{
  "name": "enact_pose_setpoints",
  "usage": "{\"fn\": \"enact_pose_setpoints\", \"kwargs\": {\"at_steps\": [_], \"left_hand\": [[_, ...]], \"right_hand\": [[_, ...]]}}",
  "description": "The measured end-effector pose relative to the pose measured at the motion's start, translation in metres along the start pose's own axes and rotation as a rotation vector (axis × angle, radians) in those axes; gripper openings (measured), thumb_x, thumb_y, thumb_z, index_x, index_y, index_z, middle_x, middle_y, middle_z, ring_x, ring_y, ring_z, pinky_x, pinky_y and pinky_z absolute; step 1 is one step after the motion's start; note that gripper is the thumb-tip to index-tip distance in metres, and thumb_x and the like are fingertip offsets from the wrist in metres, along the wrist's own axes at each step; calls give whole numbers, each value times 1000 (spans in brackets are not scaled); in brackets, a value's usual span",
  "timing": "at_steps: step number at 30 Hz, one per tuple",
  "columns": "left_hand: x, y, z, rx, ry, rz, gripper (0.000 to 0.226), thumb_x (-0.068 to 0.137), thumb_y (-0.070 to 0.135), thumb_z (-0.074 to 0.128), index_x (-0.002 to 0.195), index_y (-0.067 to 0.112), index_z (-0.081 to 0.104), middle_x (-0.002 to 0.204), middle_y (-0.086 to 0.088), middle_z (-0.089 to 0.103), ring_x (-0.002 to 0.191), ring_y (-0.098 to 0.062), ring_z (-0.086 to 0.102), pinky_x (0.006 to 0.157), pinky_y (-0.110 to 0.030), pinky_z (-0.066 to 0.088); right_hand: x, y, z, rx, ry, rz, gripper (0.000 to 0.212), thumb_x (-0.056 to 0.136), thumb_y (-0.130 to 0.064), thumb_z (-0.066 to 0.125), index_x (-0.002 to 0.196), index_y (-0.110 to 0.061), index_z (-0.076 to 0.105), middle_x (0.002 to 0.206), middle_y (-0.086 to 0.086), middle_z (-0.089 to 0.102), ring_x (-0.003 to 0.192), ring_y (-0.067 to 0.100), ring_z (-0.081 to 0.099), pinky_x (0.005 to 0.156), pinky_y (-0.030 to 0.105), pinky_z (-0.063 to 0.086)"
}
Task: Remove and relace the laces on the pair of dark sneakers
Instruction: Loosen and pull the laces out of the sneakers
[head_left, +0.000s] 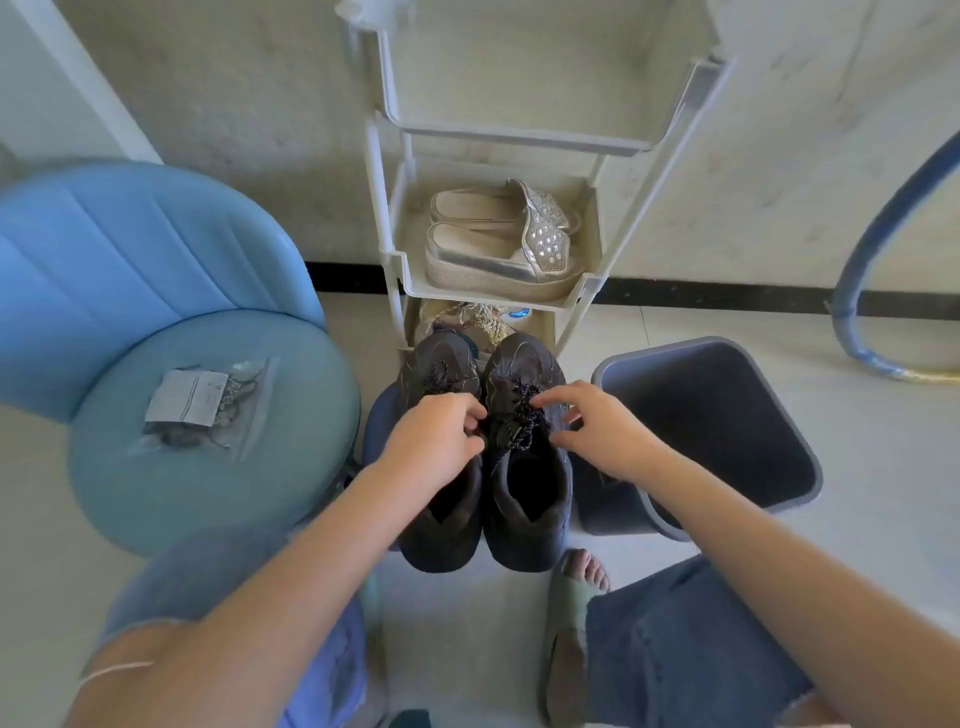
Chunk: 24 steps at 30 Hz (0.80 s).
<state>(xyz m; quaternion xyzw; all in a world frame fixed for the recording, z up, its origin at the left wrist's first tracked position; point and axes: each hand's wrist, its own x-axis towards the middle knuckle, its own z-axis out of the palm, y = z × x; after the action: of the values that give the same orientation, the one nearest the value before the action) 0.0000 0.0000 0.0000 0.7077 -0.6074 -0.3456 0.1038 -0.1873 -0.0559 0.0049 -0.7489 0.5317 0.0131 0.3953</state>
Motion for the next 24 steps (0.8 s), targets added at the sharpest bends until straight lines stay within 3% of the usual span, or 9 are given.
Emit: {"fn": "enact_pose_setpoints", "kwargs": {"at_steps": [5, 8, 11, 13, 16, 18, 20, 22, 24], "left_hand": [[15, 5, 17, 157, -49, 140, 51, 88, 18, 62, 137, 23, 47, 128, 1, 53, 114, -19, 52, 98, -35, 43], [26, 2, 20, 165, -53, 143, 41, 88, 21, 62, 128, 23, 55, 119, 1, 60, 114, -21, 53, 96, -38, 44], [26, 7, 18, 63, 60, 126, 18, 90, 19, 60, 108, 20, 62, 92, 2, 64, 91, -18, 59, 80, -33, 49], [26, 12, 16, -51, 149, 117, 9, 92, 22, 57, 98, 16, 61, 84, 1, 63, 81, -17, 58, 73, -30, 45], [32, 19, 7, -477, 191, -46, 17, 95, 27, 52, 95, 13, 61, 78, 2, 60, 74, -13, 58, 73, -29, 47], [39, 22, 2, -777, 145, -149, 24, 98, 27, 48, 97, 7, 62, 75, 0, 59, 73, -12, 59, 72, -27, 52], [43, 22, 3, -894, 129, -202, 27, 101, 21, 40, 100, 4, 60, 73, -2, 60, 68, -12, 58, 65, -24, 51], [45, 19, 8, -660, 89, -182, 26, 100, 9, 35, 109, 9, 60, 87, -3, 67, 74, -14, 59, 65, -24, 47], [45, 12, 19, -293, -26, -109, 36, 94, 0, 35, 113, 16, 61, 107, -1, 66, 92, -17, 61, 77, -24, 45]], "right_hand": [[9, -4, 10, -268, 38, -100, 33, 86, -25, 68, 118, -29, 60, 117, -6, 46, 99, 16, 55, 84, 35, 50], [16, -2, 10, -322, 118, -137, 19, 87, -36, 65, 103, -26, 66, 103, -9, 56, 94, 15, 57, 78, 34, 49], [20, 4, 7, 95, 194, -30, 10, 89, -31, 65, 86, -23, 71, 85, -6, 68, 82, 15, 64, 81, 36, 54], [21, 6, 1, 396, 233, 40, 12, 92, -22, 62, 84, -17, 70, 81, 7, 71, 75, 27, 68, 75, 37, 57], [20, 2, -9, 792, 298, 139, 16, 97, -13, 51, 86, -8, 61, 85, 16, 73, 67, 25, 69, 61, 29, 58], [19, -3, -18, 882, 409, 134, 18, 99, -11, 46, 85, -8, 57, 71, 9, 71, 58, 16, 65, 56, 24, 56], [18, -6, -28, 955, 522, 63, 16, 100, -13, 45, 89, -8, 56, 63, 6, 68, 52, 17, 62, 55, 27, 56], [17, -8, -42, 1186, 570, -46, 16, 101, -15, 43, 93, -7, 54, 66, 8, 67, 55, 20, 63, 62, 33, 58], [20, -6, -52, 1448, 513, -159, 23, 104, -19, 37, 100, -4, 54, 82, 13, 69, 67, 24, 67, 74, 37, 58]]}}
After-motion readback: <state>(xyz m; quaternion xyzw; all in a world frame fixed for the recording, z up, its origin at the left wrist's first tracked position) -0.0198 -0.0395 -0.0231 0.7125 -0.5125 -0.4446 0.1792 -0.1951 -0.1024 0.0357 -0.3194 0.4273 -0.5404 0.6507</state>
